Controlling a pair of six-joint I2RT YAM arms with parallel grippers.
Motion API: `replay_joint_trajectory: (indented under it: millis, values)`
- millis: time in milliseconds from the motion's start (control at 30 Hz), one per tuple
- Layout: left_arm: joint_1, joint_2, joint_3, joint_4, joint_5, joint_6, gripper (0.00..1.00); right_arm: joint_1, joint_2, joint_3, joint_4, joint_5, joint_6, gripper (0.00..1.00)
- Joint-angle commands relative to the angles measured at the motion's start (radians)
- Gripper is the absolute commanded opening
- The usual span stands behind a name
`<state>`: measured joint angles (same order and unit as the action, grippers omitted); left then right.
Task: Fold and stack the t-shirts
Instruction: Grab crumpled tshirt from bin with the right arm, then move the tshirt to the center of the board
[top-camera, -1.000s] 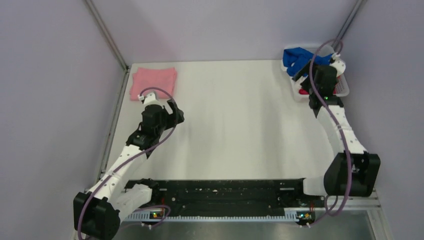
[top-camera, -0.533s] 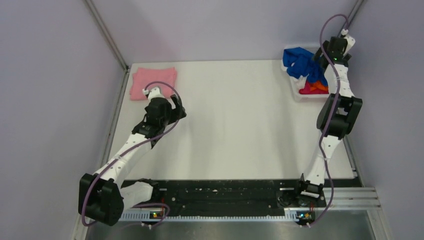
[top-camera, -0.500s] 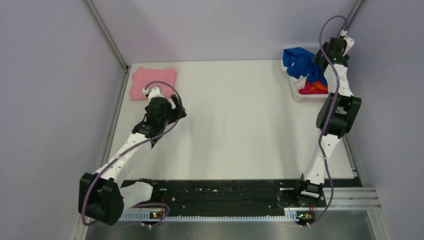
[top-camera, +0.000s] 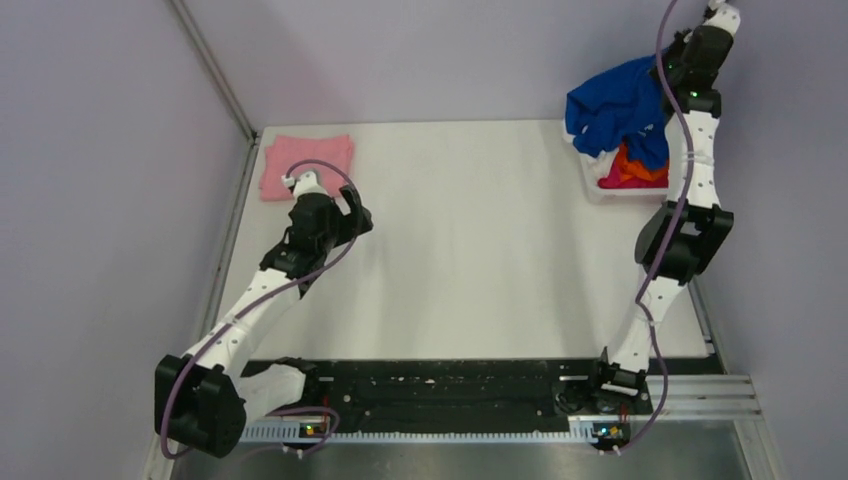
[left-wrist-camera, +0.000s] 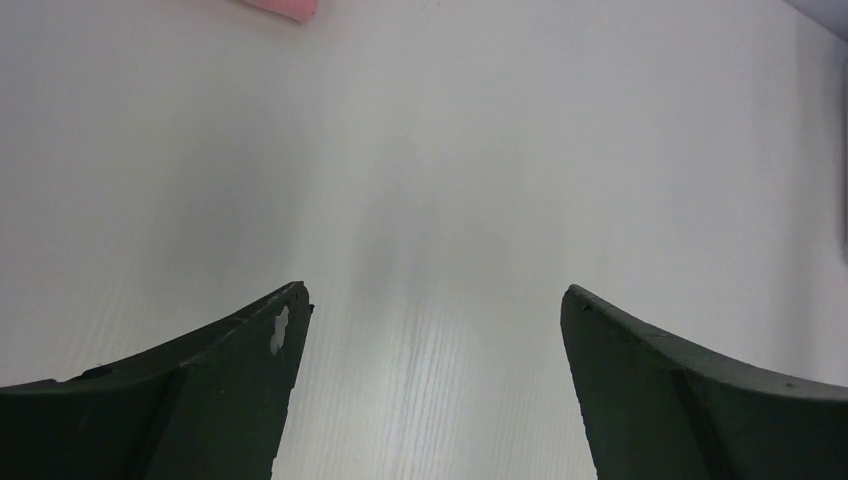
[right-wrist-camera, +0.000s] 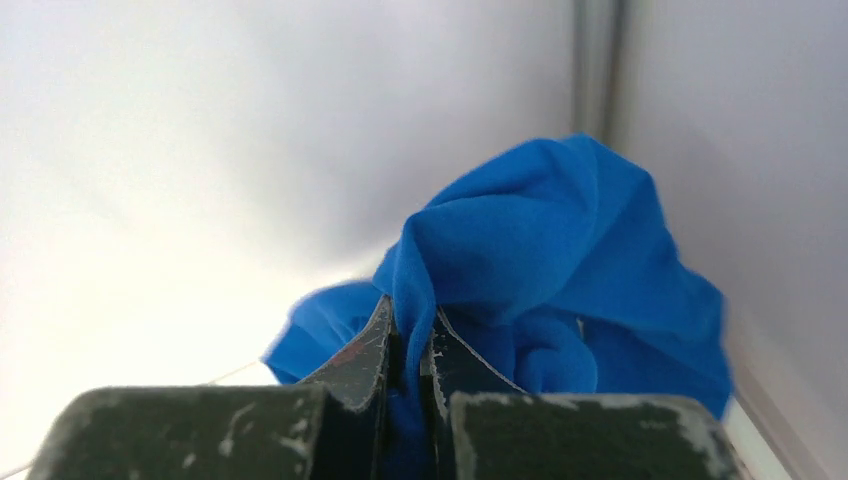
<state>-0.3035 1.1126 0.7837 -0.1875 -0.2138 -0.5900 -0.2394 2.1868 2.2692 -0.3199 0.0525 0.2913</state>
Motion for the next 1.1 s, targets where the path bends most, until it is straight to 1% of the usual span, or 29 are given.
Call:
replay_joint_trajectory:
  millis: [0, 167, 233, 333, 467, 533, 600, 667, 733, 800, 833, 867, 933, 1000, 1033, 1067]
  values:
    - [0.000, -0.078, 0.008, 0.030, 0.048, -0.018, 0.99, 0.059, -0.238, 0.021, 0.190, -0.256, 0.011, 0.00]
    - [0.000, -0.157, -0.005, -0.020, 0.043, -0.008, 0.99, 0.191, -0.377, -0.005, 0.180, -0.404, 0.029, 0.00]
    - [0.000, -0.192, -0.017, -0.039, 0.031, -0.009, 0.99, 0.274, -0.433, -0.030, 0.158, -0.444, 0.012, 0.00]
    - [0.000, -0.249, -0.038, -0.067, 0.022, -0.013, 0.99, 0.413, -0.512, -0.075, 0.094, -0.419, -0.005, 0.00]
    - [0.000, -0.332, -0.055, -0.126, 0.024, -0.017, 0.99, 0.594, -0.593, -0.165, 0.066, -0.411, -0.038, 0.00]
    - [0.000, -0.378, -0.067, -0.151, 0.006, -0.019, 0.99, 0.672, -0.609, -0.181, 0.050, -0.432, -0.037, 0.00]
    - [0.000, -0.424, -0.080, -0.181, -0.018, -0.020, 0.99, 0.725, -0.614, -0.192, 0.031, -0.477, -0.026, 0.00]
    - [0.000, -0.460, -0.077, -0.226, -0.043, -0.026, 0.99, 0.741, -0.634, -0.251, 0.037, -0.525, -0.001, 0.00]
    - [0.001, -0.486, -0.070, -0.278, -0.063, -0.036, 0.99, 0.741, -0.679, -0.362, 0.041, -0.492, -0.011, 0.00]
    - [0.000, -0.505, -0.074, -0.314, -0.076, -0.050, 0.99, 0.740, -0.743, -0.516, 0.034, -0.356, -0.046, 0.00]
    - [0.000, -0.511, -0.080, -0.324, -0.081, -0.057, 0.99, 0.736, -0.779, -0.611, 0.030, -0.252, -0.058, 0.00]
    - [0.000, -0.512, -0.085, -0.334, -0.085, -0.064, 0.99, 0.727, -0.812, -0.738, 0.030, -0.155, -0.062, 0.00]
    - [0.000, -0.503, -0.101, -0.337, -0.085, -0.074, 0.99, 0.672, -0.857, -0.911, 0.036, 0.030, -0.011, 0.01]
    - [0.000, -0.480, -0.118, -0.322, -0.068, -0.084, 0.99, 0.587, -0.854, -1.041, 0.032, 0.072, 0.080, 0.03]
    - [0.000, -0.461, -0.124, -0.308, -0.053, -0.089, 0.99, 0.550, -0.835, -1.084, 0.027, 0.083, 0.113, 0.07]
    - [0.000, -0.439, -0.130, -0.290, -0.032, -0.096, 0.99, 0.520, -0.799, -1.104, 0.001, 0.110, 0.133, 0.14]
